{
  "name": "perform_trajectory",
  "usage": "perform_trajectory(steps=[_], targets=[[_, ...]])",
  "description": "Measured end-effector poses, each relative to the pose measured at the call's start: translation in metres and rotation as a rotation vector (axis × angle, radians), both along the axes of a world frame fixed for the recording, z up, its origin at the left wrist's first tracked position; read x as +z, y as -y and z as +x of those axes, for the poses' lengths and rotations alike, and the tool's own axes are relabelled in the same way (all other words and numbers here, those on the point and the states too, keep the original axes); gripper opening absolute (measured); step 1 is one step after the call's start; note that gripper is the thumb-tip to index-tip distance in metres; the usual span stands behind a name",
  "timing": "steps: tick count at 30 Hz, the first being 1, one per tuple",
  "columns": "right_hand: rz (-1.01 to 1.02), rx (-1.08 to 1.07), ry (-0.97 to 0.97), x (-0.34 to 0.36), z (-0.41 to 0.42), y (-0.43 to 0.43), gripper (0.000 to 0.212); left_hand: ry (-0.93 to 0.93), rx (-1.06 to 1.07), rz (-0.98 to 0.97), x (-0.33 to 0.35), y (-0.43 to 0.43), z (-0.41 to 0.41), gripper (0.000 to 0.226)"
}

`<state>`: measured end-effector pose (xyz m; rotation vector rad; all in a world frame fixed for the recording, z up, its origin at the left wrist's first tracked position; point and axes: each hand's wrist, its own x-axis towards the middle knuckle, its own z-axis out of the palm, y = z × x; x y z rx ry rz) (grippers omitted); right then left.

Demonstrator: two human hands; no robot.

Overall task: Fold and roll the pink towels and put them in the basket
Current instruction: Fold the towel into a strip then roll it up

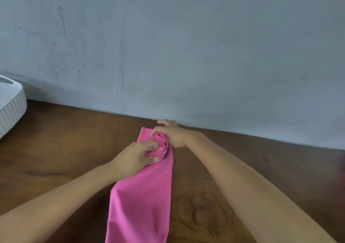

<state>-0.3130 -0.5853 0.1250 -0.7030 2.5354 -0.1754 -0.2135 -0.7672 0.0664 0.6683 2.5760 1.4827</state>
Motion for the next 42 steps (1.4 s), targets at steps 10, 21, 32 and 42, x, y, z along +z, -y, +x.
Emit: perform_trajectory(steps=[10,21,32,42], targets=[[0.164,0.039,-0.128,0.004,-0.019,-0.017,0.034,0.032,0.152,0.081,-0.014,0.016,-0.01,0.035],[0.003,-0.044,-0.133,0.019,0.031,-0.051,0.017,0.113,0.383,-0.147,-0.033,0.008,-0.059,0.048],[-0.055,-0.075,-0.25,0.029,0.056,-0.046,0.014,0.483,0.242,0.31,-0.018,0.015,-0.074,0.06],[-0.117,-0.116,-0.361,0.04,0.085,-0.047,0.012,0.43,0.244,0.49,0.027,0.029,-0.026,0.022]])
